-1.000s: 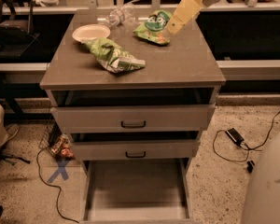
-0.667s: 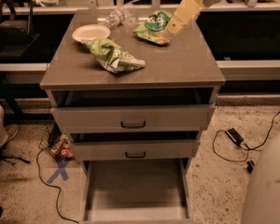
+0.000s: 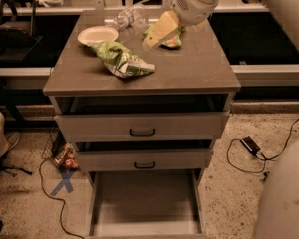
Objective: Place green jalapeno chip bag into bottom drawer
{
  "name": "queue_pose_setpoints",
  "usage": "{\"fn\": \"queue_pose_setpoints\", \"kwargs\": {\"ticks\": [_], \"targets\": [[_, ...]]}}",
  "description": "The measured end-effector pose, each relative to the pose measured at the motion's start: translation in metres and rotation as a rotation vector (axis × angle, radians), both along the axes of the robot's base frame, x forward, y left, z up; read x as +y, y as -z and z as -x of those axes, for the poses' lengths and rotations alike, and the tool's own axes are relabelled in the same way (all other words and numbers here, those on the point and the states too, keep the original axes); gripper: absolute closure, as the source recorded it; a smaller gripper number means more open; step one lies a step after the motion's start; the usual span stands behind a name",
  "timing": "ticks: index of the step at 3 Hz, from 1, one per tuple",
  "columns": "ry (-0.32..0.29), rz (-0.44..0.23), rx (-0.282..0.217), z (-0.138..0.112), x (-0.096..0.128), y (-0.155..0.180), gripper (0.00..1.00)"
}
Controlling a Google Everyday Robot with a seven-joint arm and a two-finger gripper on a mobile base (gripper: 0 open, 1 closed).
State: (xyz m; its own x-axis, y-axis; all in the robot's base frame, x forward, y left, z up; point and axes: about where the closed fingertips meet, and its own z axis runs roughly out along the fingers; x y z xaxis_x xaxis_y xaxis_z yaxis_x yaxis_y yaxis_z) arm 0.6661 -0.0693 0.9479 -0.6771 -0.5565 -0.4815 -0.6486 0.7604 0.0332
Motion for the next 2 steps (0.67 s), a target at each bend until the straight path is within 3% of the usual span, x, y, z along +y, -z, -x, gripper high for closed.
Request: {"fn": "queue_pose_setpoints", "kwargs": {"ticks": [1,2], "targets": [[0.028,-0.021,0.024,-0.009,0.042,0.022,0.0],[0.035,0.0,0.053,-0.018,0.085,0.042,0.0]]}}
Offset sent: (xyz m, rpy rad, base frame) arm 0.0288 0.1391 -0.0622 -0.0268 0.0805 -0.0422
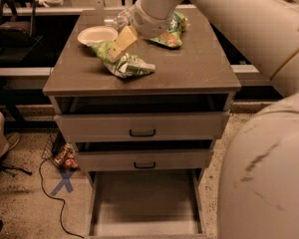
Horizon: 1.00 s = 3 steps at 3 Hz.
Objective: Place green jalapeno chip bag into bottom drawer
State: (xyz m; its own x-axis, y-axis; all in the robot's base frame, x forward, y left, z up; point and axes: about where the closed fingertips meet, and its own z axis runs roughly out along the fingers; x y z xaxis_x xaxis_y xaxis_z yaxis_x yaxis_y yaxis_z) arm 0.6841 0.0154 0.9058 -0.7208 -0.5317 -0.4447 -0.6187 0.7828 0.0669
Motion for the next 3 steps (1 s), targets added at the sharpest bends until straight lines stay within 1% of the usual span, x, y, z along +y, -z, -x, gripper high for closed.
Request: {"fn": "queue_pose_setpoints", "kwargs": {"ticks": [1,2,3], "targets": [[-0.011,0.022,0.027,-0.009,0.038,0.017,0.0],[-0.017,0.02,0.051,-0.022,0.062,0.03,0.0],[-0.01,0.006,0.069,-0.032,0.072,0.043,0.18]]}}
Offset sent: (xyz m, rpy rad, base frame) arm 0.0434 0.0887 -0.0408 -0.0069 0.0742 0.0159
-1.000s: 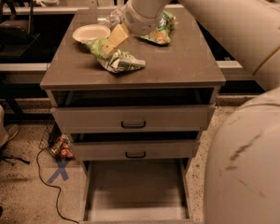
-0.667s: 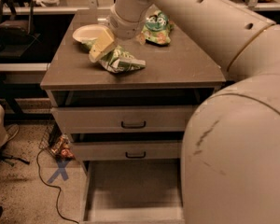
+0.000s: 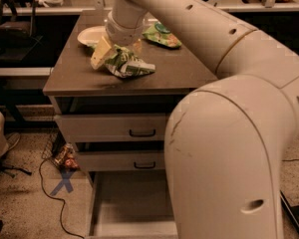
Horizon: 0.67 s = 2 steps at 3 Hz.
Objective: Place green jalapeno chip bag into bottom drawer
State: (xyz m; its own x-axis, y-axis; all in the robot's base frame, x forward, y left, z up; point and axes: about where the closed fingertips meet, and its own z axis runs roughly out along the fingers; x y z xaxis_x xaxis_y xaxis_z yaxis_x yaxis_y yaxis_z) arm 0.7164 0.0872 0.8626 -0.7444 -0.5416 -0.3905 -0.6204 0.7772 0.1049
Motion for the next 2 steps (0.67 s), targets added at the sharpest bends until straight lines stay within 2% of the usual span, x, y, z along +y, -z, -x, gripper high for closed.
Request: {"fn": "queue_pose_setpoints", "kwargs": {"ticks": [1,2], "targets": [[0.026,-0.031,0.019,-0.002,-0.006,0.011,0.42],[0.03,-0.097,0.021,0.005,-0.018,0.018,0.65]]}}
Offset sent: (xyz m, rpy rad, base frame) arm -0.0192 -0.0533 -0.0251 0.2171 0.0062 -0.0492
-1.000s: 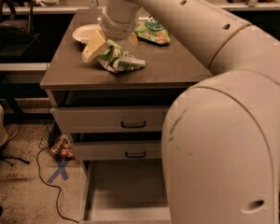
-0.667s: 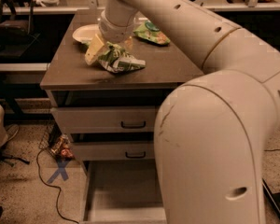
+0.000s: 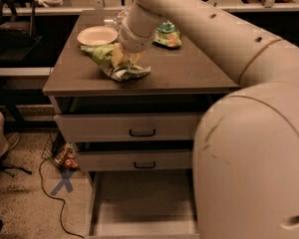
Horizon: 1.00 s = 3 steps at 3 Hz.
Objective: Place green jalapeno chip bag into bottom drawer
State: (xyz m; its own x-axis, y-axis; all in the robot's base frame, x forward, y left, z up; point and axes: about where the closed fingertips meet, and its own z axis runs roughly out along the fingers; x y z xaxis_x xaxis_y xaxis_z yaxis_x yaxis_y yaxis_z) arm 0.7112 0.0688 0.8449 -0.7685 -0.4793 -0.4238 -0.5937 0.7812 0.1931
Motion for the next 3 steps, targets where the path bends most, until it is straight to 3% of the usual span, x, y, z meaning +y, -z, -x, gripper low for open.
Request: {"fn": "queue_pose_setpoints", "kwargs": {"ticks": [1,2,3], "targets": [[-0.013,-0.131,-0.028,0.02,-0.023,0.004,0.9],[-0.046,-0.275,-0.09,0.042,-0.044,-0.002,1.0],[-0.058,-0.389,-0.16,0.065,-0.075,-0.008,1.0]]}}
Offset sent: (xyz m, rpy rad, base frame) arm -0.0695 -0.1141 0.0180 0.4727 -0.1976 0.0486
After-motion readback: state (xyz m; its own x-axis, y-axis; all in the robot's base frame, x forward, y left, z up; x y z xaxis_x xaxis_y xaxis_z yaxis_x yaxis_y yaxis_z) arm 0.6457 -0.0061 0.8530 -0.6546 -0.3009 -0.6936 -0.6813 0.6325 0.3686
